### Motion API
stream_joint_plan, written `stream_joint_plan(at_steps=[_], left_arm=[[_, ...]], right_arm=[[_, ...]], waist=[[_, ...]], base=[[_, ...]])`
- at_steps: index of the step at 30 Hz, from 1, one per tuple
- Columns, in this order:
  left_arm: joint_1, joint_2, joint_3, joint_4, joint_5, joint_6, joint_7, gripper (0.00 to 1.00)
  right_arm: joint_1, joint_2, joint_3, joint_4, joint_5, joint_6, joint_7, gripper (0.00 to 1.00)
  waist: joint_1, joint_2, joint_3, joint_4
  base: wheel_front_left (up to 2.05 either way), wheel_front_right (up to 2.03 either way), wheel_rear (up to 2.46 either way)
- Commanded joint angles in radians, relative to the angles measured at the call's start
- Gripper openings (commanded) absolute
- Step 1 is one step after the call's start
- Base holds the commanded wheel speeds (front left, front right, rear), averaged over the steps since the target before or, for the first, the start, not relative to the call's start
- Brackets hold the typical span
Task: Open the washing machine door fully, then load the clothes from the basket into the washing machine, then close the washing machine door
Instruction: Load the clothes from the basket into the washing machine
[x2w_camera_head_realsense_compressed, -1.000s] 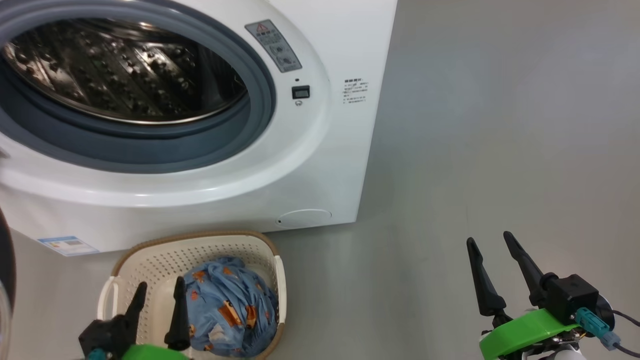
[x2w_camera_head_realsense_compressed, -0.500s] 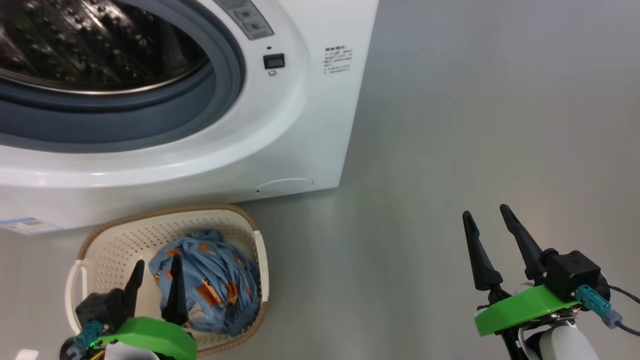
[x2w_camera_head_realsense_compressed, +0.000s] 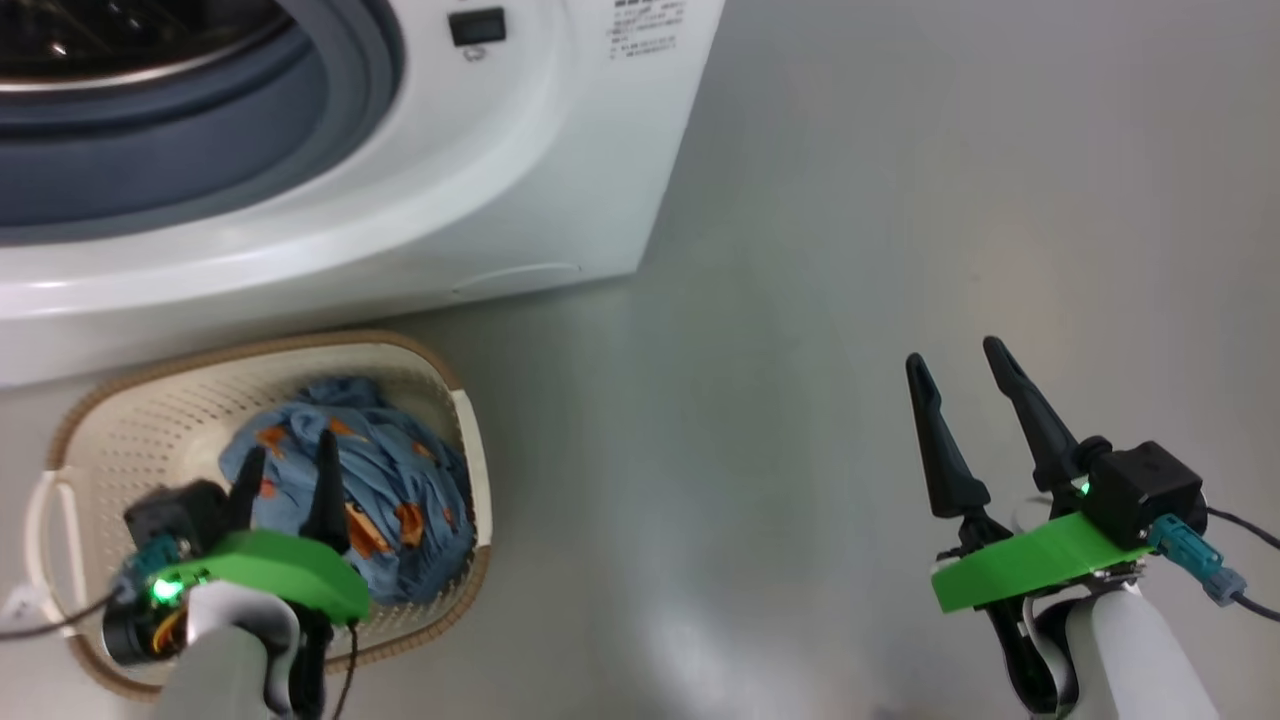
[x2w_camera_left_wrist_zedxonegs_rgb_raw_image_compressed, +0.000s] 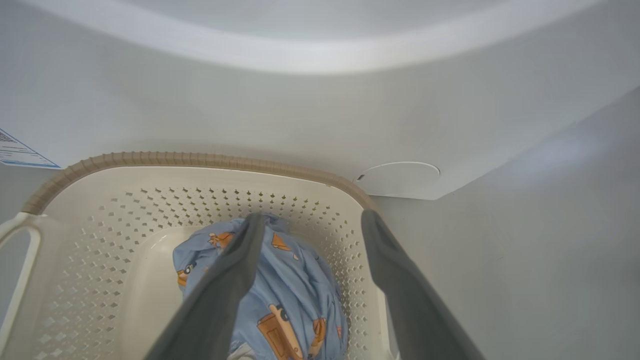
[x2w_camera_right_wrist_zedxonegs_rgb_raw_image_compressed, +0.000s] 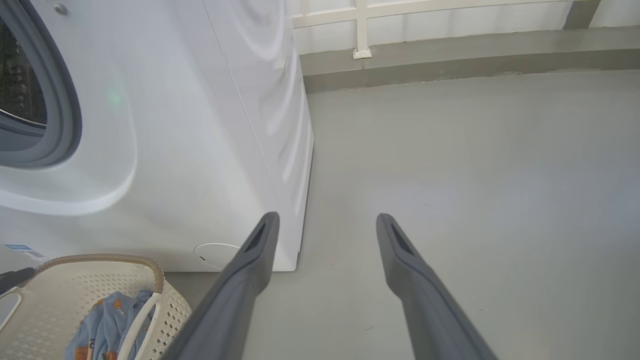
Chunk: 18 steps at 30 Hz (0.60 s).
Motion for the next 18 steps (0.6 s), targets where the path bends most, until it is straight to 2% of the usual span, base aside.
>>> stream_joint_plan(at_steps=[1, 8, 15, 18], left_arm=[[-0.024, 0.029, 0.032, 0.007, -0.011, -0.004, -0.007, 1.0], [-0.128, 0.08, 0.059, 0.142, -0.038, -0.006, -0.007, 1.0], [-0.212, 0.101, 0.092, 0.297, -0.068, -0.002, -0.006, 1.0], [-0.248, 0.126, 0.086, 0.371, -0.058, 0.019, 0.006, 1.0]], right_arm=[[-0.012, -0.001, 0.032, -0.028, 0.009, 0.002, -0.005, 1.0], [-0.049, -0.001, 0.047, -0.04, 0.026, 0.002, -0.005, 1.0], [-0.069, -0.001, 0.055, -0.048, 0.038, 0.002, -0.005, 1.0], [-0.078, -0.001, 0.064, -0.05, 0.04, 0.002, -0.005, 1.0]], waist=[[0.0, 0.0, 0.084, -0.038], [0.0, 0.0, 0.163, -0.07], [0.0, 0.0, 0.22, -0.089], [0.0, 0.0, 0.247, -0.101]], base=[[0.0, 0.0, 0.0], [0.0, 0.0, 0.0], [0.0, 0.0, 0.0], [0.0, 0.0, 0.0]])
